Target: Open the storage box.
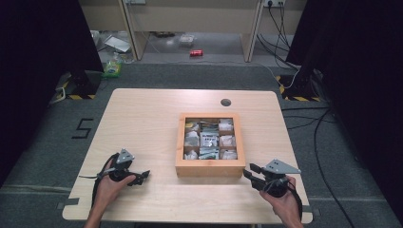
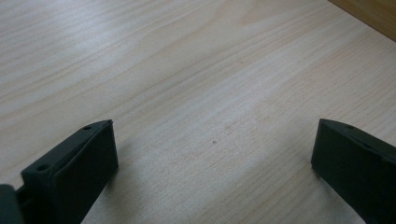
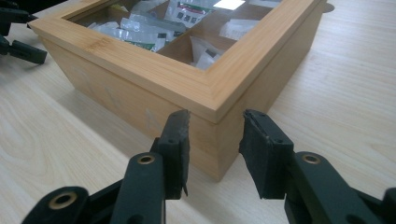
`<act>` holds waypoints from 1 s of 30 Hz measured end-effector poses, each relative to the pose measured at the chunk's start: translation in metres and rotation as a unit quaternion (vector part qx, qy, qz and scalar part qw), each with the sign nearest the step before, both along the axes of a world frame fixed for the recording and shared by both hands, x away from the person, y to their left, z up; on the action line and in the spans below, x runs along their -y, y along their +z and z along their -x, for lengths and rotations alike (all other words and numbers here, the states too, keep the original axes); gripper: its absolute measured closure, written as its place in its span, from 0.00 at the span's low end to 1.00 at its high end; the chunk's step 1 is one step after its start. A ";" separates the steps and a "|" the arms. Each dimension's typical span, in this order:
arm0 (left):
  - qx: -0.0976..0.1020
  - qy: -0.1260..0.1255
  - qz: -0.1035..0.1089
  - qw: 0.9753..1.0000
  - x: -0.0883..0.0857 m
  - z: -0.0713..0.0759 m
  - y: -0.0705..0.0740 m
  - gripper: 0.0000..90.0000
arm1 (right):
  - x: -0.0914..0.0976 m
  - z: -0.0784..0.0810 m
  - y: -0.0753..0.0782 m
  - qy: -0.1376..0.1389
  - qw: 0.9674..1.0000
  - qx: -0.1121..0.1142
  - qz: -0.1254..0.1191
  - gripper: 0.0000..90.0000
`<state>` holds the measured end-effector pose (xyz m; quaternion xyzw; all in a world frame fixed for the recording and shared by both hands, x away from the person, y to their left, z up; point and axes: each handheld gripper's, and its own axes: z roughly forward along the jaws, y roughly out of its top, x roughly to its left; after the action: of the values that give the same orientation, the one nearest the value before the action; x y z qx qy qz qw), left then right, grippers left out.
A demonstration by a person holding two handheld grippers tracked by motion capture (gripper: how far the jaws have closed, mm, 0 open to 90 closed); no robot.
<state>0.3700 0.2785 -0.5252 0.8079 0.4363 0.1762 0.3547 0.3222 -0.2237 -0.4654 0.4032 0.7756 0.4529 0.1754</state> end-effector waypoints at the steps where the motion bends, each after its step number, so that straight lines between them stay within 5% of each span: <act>1: 0.000 0.000 0.000 1.000 0.000 0.000 0.000 0.00 | 0.000 0.000 0.000 0.000 1.000 0.000 0.000 0.69; 16: 0.000 0.000 0.000 1.000 0.000 0.000 0.000 0.00 | -0.007 -0.007 -0.005 0.010 1.000 0.000 0.000 0.73; 23: 0.000 0.000 0.000 1.000 0.000 0.000 0.000 0.00 | -0.007 -0.004 -0.004 0.004 1.000 0.012 -0.016 0.73; 26: 0.000 0.000 0.000 1.000 0.000 0.000 0.000 0.00 | -0.003 -0.004 0.005 -0.002 0.998 0.031 -0.046 0.86; 30: 0.000 0.000 0.000 1.000 0.000 0.000 0.000 0.00 | -0.005 -0.007 0.006 -0.007 0.999 0.010 -0.044 0.79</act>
<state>0.3700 0.2785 -0.5252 0.8082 0.4360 0.1764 0.3544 0.3293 -0.2188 -0.4594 0.4116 0.7500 0.4894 0.1688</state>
